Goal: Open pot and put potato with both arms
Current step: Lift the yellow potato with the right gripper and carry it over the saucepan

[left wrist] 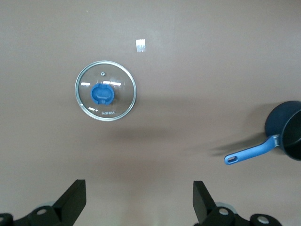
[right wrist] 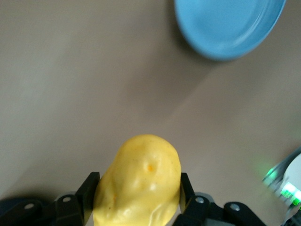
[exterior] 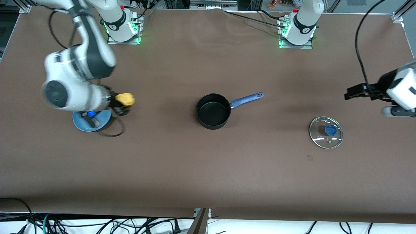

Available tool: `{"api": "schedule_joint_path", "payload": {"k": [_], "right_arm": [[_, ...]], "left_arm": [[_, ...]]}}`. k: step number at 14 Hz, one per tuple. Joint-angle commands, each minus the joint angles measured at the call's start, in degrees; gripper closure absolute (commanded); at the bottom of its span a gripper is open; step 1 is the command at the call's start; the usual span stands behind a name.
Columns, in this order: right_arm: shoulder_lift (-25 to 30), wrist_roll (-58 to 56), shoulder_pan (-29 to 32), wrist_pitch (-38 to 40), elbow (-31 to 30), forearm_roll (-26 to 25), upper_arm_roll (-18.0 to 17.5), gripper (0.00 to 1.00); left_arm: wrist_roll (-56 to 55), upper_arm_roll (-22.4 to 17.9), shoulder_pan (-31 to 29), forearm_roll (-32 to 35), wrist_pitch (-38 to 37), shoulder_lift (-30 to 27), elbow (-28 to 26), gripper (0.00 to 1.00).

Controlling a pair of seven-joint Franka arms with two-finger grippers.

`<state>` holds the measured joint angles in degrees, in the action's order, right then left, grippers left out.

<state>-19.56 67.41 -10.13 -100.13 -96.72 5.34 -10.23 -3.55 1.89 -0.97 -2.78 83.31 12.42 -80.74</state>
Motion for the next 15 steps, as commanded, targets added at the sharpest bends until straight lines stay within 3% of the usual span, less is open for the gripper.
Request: {"api": "schedule_joint_path", "payload": {"k": [1,3,6,10,15], "right_arm": [[-3.71,10.68,-7.24,-2.25,4.43,0.46,-1.02,0.62],[-7.05,17.98,-11.83,-6.11,7.24,2.46,-1.02,0.62],[-11.8,24.68,-16.75,-14.09,9.71,9.32,-0.93,0.62],[-16.37,31.9,-21.77,-26.5,10.33,9.95,-0.94,0.62],[-20.86,32.17,-24.33,-31.86,10.33,9.33,-0.76,0.62]], "left_arm": [[-0.75,-0.31,-0.16,1.64,-1.92,-0.2,1.02,0.0],[-0.49,-0.31,-0.43,1.55,-3.15,-0.29,0.85,0.0],[-0.49,-0.31,-0.52,1.37,-3.86,-0.29,1.02,0.0],[-0.93,-0.31,-0.52,1.28,-3.51,-1.07,1.2,0.0],[-3.21,-0.31,-0.61,-0.3,0.44,-1.43,1.28,0.0]]}}
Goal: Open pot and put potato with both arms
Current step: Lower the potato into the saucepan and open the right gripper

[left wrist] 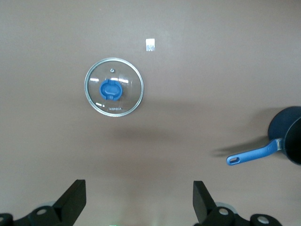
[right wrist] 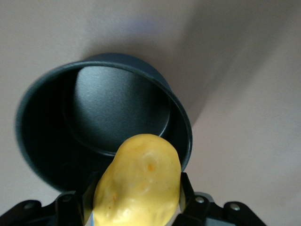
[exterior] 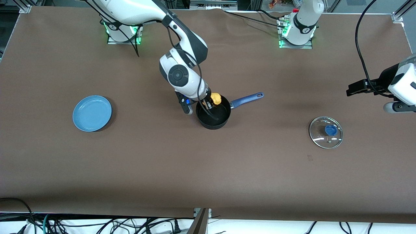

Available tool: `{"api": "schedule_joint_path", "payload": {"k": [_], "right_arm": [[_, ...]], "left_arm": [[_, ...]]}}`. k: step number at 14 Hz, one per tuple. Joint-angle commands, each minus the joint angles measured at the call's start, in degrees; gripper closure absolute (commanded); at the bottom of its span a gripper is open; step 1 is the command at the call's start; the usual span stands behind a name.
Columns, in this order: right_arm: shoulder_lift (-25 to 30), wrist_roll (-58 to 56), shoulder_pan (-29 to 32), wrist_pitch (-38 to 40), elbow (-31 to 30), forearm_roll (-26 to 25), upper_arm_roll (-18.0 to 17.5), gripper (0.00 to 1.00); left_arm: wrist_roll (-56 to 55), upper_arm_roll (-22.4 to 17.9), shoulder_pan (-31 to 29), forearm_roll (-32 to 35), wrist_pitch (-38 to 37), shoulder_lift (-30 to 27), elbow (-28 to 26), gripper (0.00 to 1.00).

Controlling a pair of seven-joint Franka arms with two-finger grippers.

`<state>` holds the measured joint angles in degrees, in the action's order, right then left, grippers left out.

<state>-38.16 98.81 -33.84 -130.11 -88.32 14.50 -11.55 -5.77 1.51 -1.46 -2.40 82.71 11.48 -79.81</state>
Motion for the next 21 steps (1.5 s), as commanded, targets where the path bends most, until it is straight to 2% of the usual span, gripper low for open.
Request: {"api": "schedule_joint_path", "payload": {"k": [1,10,11,12,13,16,21], "right_arm": [[-2.97,0.77,-1.23,-4.25,1.92,0.01,0.65,0.62],[-7.89,0.68,-2.28,-10.86,2.1,-4.65,1.97,0.6],[-7.81,0.77,-2.2,-10.78,2.1,-4.57,1.97,0.43],[-7.37,0.77,-2.29,-10.6,2.1,-4.57,2.05,0.12],[-7.19,0.77,-2.11,-10.43,2.1,-4.57,2.14,0.01],[-4.13,1.03,-1.85,-7.11,2.36,-4.48,2.75,0.01],[3.87,-2.9,-1.76,15.46,9.73,-4.92,8.46,0.01]], "left_arm": [[-0.74,0.08,-0.47,-0.68,2.44,-0.49,0.36,0.0],[2.06,0.16,-1.62,0.73,2.63,-1.37,0.36,0.0],[2.51,0.08,-1.62,0.73,2.63,-1.37,0.27,0.0],[2.25,0.08,-1.62,0.64,2.63,-1.37,0.27,0.0],[1.99,0.08,-1.62,0.55,2.63,-1.37,0.27,0.0],[2.16,-0.01,-1.62,0.82,2.63,-1.37,0.27,0.0],[2.08,0.08,-1.62,0.82,2.63,-1.37,0.27,0.0]]}}
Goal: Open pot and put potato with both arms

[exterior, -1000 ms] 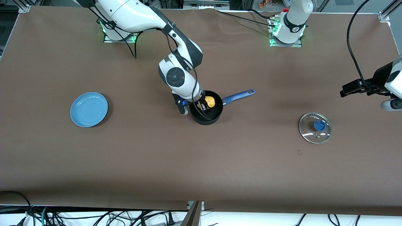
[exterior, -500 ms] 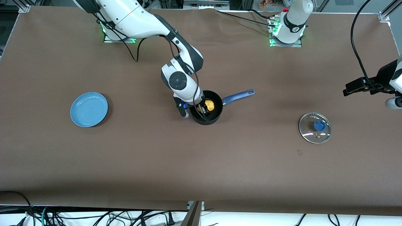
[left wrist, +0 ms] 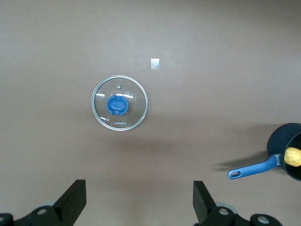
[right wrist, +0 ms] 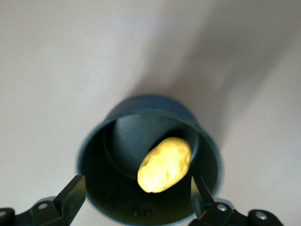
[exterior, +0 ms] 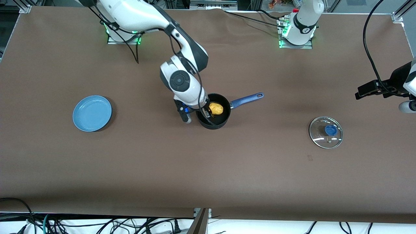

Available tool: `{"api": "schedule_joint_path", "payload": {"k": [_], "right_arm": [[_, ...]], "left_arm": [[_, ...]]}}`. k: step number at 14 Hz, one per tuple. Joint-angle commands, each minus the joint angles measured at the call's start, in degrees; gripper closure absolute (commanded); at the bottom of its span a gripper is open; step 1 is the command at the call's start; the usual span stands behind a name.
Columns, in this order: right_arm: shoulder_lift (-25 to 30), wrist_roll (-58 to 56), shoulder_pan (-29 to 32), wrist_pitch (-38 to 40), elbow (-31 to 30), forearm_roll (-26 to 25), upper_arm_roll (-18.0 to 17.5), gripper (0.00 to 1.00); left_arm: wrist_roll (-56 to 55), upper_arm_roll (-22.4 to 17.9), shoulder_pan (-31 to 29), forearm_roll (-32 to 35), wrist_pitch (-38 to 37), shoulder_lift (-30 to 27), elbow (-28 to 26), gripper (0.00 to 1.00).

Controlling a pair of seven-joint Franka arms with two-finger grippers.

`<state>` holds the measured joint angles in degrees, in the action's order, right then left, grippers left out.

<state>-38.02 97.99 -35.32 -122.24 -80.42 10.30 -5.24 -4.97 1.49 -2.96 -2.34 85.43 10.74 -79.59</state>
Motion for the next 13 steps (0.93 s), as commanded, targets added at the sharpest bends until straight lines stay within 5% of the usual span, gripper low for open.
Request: {"api": "schedule_joint_path", "payload": {"k": [1,5,11,13], "right_arm": [[5.48,-4.97,-0.19,10.5,2.02,-1.24,3.29,0.01],[12.69,-23.23,-0.01,20.08,1.93,-1.42,10.76,0.01],[17.71,-66.62,0.25,36.07,2.02,-1.51,26.57,0.0],[19.98,-79.12,1.38,37.42,1.24,-1.51,28.53,0.0]], "left_arm": [[1.28,0.09,-0.11,0.84,-0.09,-0.63,0.05,0.0],[1.19,0.09,-0.11,0.84,-0.09,-0.63,0.05,0.0],[1.19,0.18,-0.02,0.84,-0.09,-0.63,0.05,0.0],[1.19,0.09,-0.02,0.84,-0.09,-0.72,0.05,0.0]]}}
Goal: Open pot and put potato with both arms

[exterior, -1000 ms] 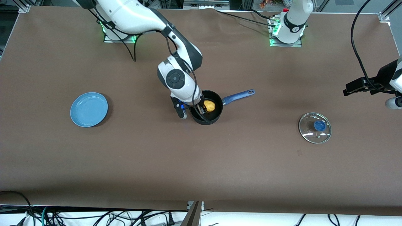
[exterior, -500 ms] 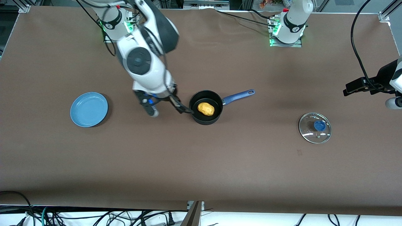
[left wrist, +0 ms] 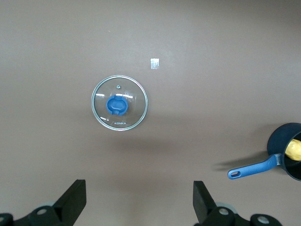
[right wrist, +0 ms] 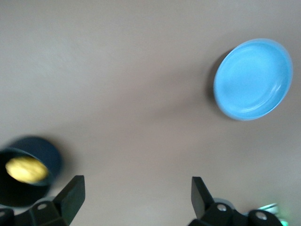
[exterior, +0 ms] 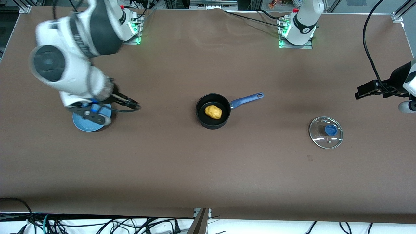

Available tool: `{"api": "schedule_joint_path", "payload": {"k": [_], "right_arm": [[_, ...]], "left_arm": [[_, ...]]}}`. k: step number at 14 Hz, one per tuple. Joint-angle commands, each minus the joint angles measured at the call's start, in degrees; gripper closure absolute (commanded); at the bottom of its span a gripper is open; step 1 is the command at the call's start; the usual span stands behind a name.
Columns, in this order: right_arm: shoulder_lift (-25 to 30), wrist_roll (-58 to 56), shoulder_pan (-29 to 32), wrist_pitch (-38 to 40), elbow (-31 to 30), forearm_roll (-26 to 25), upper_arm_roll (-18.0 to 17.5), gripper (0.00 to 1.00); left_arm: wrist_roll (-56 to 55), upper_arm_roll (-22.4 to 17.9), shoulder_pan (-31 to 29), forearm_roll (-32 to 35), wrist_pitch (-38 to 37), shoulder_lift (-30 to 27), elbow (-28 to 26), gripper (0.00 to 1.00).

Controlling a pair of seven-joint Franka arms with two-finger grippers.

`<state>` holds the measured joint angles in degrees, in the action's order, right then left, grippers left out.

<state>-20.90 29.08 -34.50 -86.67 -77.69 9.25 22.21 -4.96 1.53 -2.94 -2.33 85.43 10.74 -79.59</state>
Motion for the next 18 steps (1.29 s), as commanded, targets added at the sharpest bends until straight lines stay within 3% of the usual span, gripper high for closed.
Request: {"api": "schedule_joint_path", "payload": {"k": [1,2,5,7,9,10,15,18], "right_arm": [[3.92,-15.32,3.7,2.03,-2.46,-0.64,0.29,0.0],[5.33,-19.11,7.3,1.33,-2.73,-1.51,-1.45,0.0],[9.19,-25.63,21.1,0.45,-4.74,-3.26,-12.42,0.0],[15.59,-26.7,27.78,-5.14,-13.58,-8.17,-20.5,0.0],[21.66,-27.14,36.39,-10.43,-22.38,-8.9,-28.33,0.0],[22.38,-28.71,38.95,-10.36,-23.64,-8.47,-30.28,0.0],[22.22,-29.61,39.33,-7.47,-22.25,-8.72,-30.21,0.0],[22.22,-29.17,37.49,-6.85,-21.72,-8.9,-28.37,0.0]], "left_arm": [[1.18,0.05,-0.04,0.92,-0.09,-0.63,0.05,0.0],[1.18,0.14,0.04,0.84,-0.09,-0.63,0.05,0.0],[1.18,0.14,0.04,0.84,-0.09,-0.63,0.05,0.0],[1.18,0.05,0.13,0.92,-0.09,-0.63,0.05,0.0],[1.18,0.14,0.48,1.1,-0.27,-0.63,0.05,0.0],[1.27,0.22,0.48,1.54,-0.35,-0.63,0.05,0.0],[1.36,0.31,0.66,2.51,-0.35,-0.72,0.05,0.0],[1.36,0.31,0.66,2.51,-0.35,-0.72,0.05,0.0]]}}
